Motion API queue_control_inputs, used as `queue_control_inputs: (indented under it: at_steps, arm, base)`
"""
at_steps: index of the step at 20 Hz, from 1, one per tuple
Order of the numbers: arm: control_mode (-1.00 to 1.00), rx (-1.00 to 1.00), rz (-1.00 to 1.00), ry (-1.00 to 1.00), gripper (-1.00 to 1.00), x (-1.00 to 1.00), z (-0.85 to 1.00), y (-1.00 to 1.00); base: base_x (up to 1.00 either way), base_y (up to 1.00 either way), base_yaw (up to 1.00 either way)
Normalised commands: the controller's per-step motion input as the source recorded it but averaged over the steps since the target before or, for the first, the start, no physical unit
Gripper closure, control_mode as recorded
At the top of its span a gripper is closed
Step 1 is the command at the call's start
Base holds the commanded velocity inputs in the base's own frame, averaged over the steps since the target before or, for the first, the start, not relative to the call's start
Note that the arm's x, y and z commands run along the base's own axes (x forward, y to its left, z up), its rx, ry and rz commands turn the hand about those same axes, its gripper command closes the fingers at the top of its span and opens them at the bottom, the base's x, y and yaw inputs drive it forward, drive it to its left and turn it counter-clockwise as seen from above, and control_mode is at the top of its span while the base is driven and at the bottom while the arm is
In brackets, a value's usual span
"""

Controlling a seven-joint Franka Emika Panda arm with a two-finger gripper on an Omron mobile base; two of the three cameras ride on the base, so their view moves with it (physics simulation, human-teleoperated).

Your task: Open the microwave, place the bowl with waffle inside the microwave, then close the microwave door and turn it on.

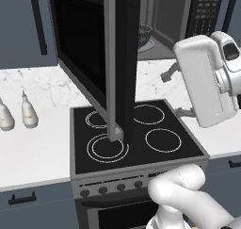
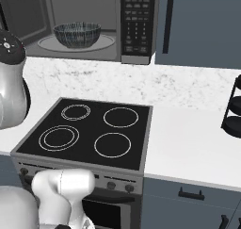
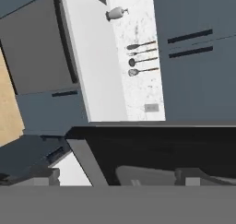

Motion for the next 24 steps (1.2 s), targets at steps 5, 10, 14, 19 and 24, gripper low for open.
queue_control_inputs:
  at_steps: [5, 10, 14, 19, 24]
  arm:
    - [-1.00, 0.02, 0.07, 0.00, -1.00, -0.97, -0.03, 0.12]
    - [-1.00, 0.00, 0.03, 0.00, -1.00, -0.75, 0.00, 0.33]
    - [-1.00, -0.06, 0.00, 0.18, -1.00, 0.21, -0.26, 0.89]
    - [-1.00, -0.17, -0.15, 0.11, -1.00, 0.87, -0.30, 0.99]
    - [-1.00, -0.16, -0.22, -0.03, -1.00, 0.16, -0.01, 0.92]
  base:
    - [0.00, 0.00, 0.00]
    - [0.00, 0.00, 0.00]
    - [0.00, 0.00, 0.00]
    - [0.00, 0.00, 0.00]
    - [0.00, 0.00, 0.00]
